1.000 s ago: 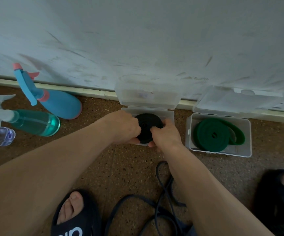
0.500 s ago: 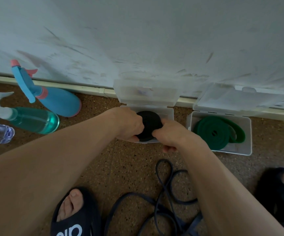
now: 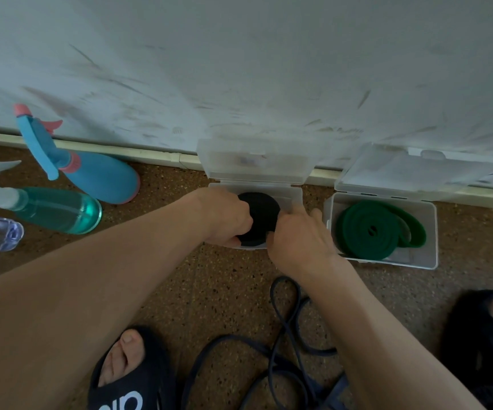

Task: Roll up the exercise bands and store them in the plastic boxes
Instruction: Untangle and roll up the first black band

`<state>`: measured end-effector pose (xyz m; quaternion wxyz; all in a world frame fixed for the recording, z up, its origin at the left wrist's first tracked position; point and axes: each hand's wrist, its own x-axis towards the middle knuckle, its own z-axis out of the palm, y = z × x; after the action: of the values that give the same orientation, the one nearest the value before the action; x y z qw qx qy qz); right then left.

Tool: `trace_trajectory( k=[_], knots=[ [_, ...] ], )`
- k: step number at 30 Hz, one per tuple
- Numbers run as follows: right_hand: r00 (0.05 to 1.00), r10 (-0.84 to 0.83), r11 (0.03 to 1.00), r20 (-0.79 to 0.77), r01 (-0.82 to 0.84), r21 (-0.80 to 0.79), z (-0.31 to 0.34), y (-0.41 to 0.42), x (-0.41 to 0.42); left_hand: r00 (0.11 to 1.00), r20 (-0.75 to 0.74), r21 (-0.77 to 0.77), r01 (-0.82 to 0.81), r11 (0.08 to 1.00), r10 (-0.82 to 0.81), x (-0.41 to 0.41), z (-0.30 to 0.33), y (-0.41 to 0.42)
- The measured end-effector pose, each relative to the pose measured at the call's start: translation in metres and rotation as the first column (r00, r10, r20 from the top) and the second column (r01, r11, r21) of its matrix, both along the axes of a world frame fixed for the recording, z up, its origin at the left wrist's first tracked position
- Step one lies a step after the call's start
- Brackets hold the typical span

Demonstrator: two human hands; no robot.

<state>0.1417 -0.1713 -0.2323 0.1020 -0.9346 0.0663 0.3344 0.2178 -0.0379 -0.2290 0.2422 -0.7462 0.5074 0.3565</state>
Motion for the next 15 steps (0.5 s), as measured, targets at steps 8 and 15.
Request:
trace_trajectory(
  k=[8,15],
  knots=[
    [0.986,0.15,0.989,0.076,-0.149,-0.022,0.002,-0.016,0.005,0.999,0.002,-0.068,0.043,0.997,-0.043,0.0,-0.004,0.008],
    [0.996,0.091,0.987,-0.011,-0.089,0.13,-0.01,-0.017,0.007,0.998,-0.018,-0.153,0.062,0.986,-0.065,-0.001,-0.011,0.011]
  ],
)
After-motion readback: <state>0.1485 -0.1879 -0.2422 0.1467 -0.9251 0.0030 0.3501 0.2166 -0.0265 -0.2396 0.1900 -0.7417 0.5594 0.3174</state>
